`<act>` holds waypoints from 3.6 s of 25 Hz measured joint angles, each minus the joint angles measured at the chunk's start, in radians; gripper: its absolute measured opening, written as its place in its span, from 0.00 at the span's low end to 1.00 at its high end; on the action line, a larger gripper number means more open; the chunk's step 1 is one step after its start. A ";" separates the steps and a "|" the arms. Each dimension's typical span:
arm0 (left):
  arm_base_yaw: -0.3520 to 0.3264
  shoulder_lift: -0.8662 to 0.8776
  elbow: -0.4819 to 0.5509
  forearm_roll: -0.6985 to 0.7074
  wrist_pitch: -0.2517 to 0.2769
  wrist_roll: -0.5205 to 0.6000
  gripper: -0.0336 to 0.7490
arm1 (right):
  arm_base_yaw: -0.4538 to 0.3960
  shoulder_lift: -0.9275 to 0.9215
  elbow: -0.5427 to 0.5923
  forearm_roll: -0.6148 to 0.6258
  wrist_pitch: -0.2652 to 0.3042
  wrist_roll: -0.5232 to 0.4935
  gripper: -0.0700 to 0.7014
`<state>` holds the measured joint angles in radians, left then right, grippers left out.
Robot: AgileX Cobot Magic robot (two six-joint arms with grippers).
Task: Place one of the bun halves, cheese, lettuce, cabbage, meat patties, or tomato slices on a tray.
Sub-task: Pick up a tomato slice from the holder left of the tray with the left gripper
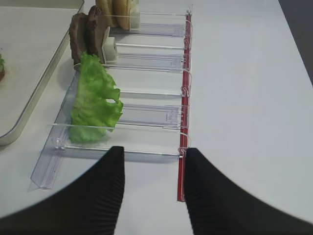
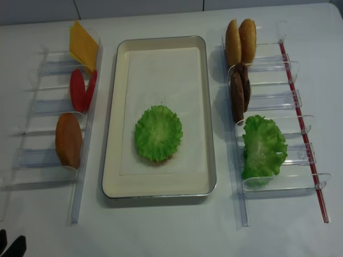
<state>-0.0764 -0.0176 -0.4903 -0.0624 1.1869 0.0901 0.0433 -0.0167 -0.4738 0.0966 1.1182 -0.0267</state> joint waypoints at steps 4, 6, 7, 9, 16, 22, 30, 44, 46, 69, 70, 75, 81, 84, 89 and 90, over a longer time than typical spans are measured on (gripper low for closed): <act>0.000 0.000 0.000 0.000 0.000 0.000 0.34 | 0.000 0.000 0.000 0.000 0.000 0.000 0.49; 0.000 0.000 0.000 0.000 0.000 0.000 0.34 | 0.000 0.000 0.000 0.000 0.000 0.000 0.49; 0.000 0.000 0.000 0.000 0.000 0.000 0.34 | 0.000 0.000 0.000 0.000 0.000 0.000 0.49; 0.000 0.000 0.000 0.000 0.000 0.000 0.34 | 0.000 0.000 0.000 0.000 0.000 0.000 0.49; 0.000 0.000 0.000 0.000 0.000 0.000 0.34 | 0.000 0.000 0.000 0.000 0.000 0.000 0.49; 0.000 0.000 0.000 0.000 0.000 0.000 0.34 | 0.000 0.000 0.000 0.000 0.000 0.000 0.49; 0.000 0.000 0.000 -0.024 0.000 0.000 0.34 | 0.000 0.000 0.000 0.000 0.000 -0.002 0.49; 0.000 0.218 -0.135 -0.074 0.029 -0.042 0.40 | 0.000 0.000 0.000 0.000 0.000 -0.002 0.49; 0.000 0.302 -0.184 -0.074 0.019 -0.046 0.44 | 0.000 0.000 0.000 0.000 0.000 -0.002 0.49; -0.005 1.239 -0.652 -0.078 -0.049 0.013 0.65 | 0.000 0.000 0.000 0.000 0.000 0.000 0.49; -0.013 1.273 -0.667 -0.076 -0.054 0.018 0.65 | 0.000 0.000 0.000 0.000 0.000 0.000 0.49; -0.074 1.423 -0.745 -0.069 -0.085 0.022 0.64 | 0.000 0.000 0.000 0.000 0.000 0.000 0.49; -0.106 1.584 -0.797 0.008 -0.133 -0.014 0.63 | 0.000 0.000 0.000 0.000 0.000 0.000 0.49; -0.106 1.645 -0.825 0.012 -0.141 -0.019 0.62 | 0.000 0.000 0.000 0.000 0.000 0.000 0.49; -0.106 1.721 -0.870 0.027 -0.166 -0.019 0.62 | 0.000 0.000 0.000 0.000 0.002 0.000 0.49; -0.108 1.728 -0.872 0.036 -0.170 -0.019 0.62 | 0.000 0.000 0.000 0.000 0.002 0.000 0.49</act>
<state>-0.1841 1.7099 -1.3626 -0.0260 1.0165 0.0711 0.0433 -0.0167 -0.4738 0.0966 1.1202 -0.0268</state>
